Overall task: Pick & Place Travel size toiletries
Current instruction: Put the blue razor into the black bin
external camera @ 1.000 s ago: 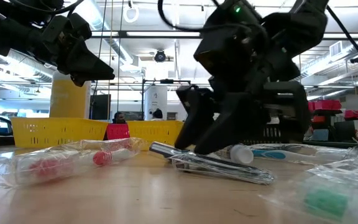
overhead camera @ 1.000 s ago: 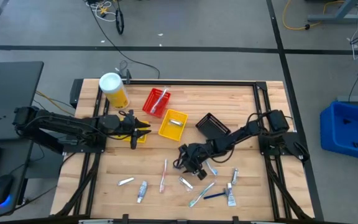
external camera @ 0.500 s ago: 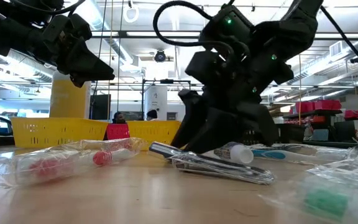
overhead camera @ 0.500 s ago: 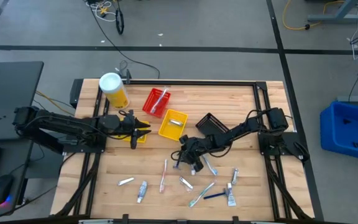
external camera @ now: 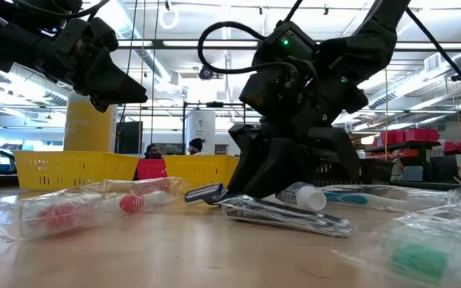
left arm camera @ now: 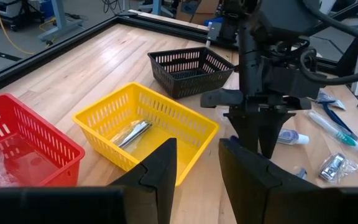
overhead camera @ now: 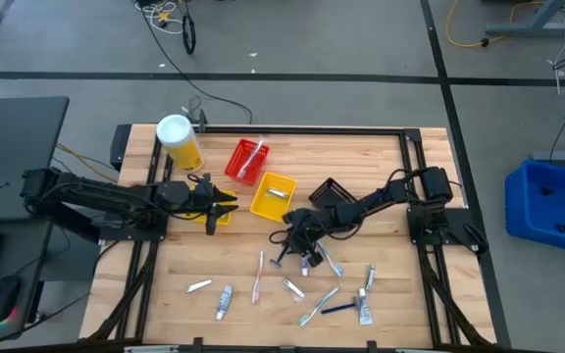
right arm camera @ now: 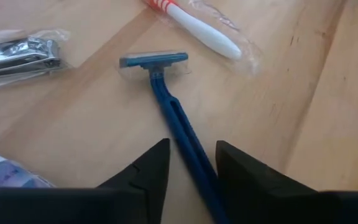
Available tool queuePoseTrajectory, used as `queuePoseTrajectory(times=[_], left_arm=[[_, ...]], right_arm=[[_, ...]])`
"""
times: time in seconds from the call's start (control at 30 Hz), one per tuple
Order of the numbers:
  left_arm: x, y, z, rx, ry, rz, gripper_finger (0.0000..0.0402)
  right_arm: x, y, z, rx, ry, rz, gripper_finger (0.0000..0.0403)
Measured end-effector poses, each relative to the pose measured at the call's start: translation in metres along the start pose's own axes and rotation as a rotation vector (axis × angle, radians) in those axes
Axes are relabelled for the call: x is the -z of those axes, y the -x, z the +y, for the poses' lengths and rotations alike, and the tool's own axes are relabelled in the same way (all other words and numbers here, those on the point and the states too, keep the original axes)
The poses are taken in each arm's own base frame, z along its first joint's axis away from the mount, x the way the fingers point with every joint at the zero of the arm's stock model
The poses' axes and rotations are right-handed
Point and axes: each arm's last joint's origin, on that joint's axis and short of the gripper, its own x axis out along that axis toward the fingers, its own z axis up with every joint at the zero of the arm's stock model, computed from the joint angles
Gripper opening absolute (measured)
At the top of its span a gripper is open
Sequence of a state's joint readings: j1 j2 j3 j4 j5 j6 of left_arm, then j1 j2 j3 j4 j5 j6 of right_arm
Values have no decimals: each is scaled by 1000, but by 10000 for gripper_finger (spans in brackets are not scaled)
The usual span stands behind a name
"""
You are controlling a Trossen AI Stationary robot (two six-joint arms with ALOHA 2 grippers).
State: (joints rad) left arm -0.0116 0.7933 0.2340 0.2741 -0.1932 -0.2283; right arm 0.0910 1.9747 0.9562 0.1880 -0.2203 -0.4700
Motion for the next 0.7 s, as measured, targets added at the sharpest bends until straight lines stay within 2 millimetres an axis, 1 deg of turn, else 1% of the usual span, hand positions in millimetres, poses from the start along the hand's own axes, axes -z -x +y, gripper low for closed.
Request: queuePoseTrajectory(times=[0.17, 0.37, 0.47, 0.6, 0.7], left_arm=[[0, 0, 0, 0, 0, 0, 127], [0, 0, 0, 0, 0, 0, 127], [0, 0, 0, 0, 0, 0, 127], [0, 0, 0, 0, 0, 0, 127], [0, 0, 0, 0, 0, 0, 127]], right_arm=[[-1, -1, 3, -6, 3, 6, 90], [-4, -2, 9, -6, 15, -4, 52], [-5, -2, 8, 5, -43, -23, 43], [-8, -1, 7, 16, -99, -48, 43], [-18, 9, 4, 53, -120, -86, 43]])
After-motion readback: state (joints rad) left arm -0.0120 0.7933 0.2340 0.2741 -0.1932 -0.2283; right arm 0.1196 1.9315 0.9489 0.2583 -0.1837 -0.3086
